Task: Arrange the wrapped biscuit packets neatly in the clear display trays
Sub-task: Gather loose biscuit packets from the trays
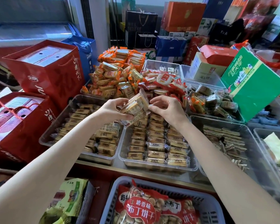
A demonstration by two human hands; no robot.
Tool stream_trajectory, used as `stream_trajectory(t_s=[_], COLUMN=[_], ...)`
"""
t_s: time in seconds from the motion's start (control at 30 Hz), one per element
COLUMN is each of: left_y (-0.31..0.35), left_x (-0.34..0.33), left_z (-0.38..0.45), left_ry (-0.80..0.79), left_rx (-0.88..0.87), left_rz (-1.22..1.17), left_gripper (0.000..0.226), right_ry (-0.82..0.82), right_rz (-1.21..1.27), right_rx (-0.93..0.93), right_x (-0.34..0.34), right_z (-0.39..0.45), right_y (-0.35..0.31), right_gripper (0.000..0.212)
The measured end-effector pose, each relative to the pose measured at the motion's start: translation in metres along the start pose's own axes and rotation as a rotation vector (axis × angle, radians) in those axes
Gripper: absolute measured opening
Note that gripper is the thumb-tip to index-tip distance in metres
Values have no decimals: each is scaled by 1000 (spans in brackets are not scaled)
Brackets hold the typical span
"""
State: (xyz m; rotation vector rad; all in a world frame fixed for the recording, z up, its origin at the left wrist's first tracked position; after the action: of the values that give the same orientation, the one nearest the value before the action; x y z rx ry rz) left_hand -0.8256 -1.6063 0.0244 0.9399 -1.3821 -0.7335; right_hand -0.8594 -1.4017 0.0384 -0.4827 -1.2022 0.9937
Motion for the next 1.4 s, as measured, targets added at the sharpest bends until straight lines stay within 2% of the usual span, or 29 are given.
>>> stream_trajectory(t_s=[0.13,0.23,0.3,0.47,0.57,0.7,0.77,0.83,0.9,0.97,1.03,1.13,1.2,1.4], left_y=[1,5,6,-5,-20,-37,-42,-47,-57,-79,-101,-118,-120,-119], left_x=[3,7,9,10,10,17,24,32,39,49,53,47,42,40], left_z=[2,3,4,2,1,3,8,14,21,31,43,56,64,83], left_ry=[6,29,58,116,116,130,166,206,286,394,432,376,366,379], left_rx=[-62,-151,-190,-170,-116,-78,-31,20,97,233,387,541,572,476], left_rz=[142,255,315,301,327,389,341,269,149,-18,-155,-175,-94,477], left_gripper=[75,76,75,74,76,77,75,68,47,27,40,60,65,61], right_ry=[-96,-122,-46,23,0,-40,-12,60,84,10,-70,-113,-132,-168], right_rz=[-27,-99,-27,143,104,66,46,120,274,271,193,136,105,43], right_rx=[200,239,233,122,43,31,41,-43,-210,-287,-295,-326,-349,-397], right_x=[-7,-19,-23,-42,-62,-85,-96,-103,-101,-101,-106,-117,-121,-125], right_z=[9,12,12,8,4,4,10,20,30,36,37,34,35,42], right_y=[-12,-16,-16,-5,4,3,-2,-5,-2,5,14,27,33,52], right_gripper=[36,26,12,4,10,15,15,16,21,23,26,23,21,19])
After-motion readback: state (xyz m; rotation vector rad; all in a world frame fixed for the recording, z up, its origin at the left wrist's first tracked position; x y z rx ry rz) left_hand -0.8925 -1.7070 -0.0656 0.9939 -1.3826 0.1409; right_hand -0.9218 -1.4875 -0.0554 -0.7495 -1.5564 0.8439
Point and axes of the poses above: each hand's wrist, its own z-axis towards the middle knuckle, its own x-axis out of the back of the hand, y = z × x, the point moved 2 cm from there along z, towards the middle knuckle, and after that the axes turned 8 degrees about y, right-handed, at the moved point
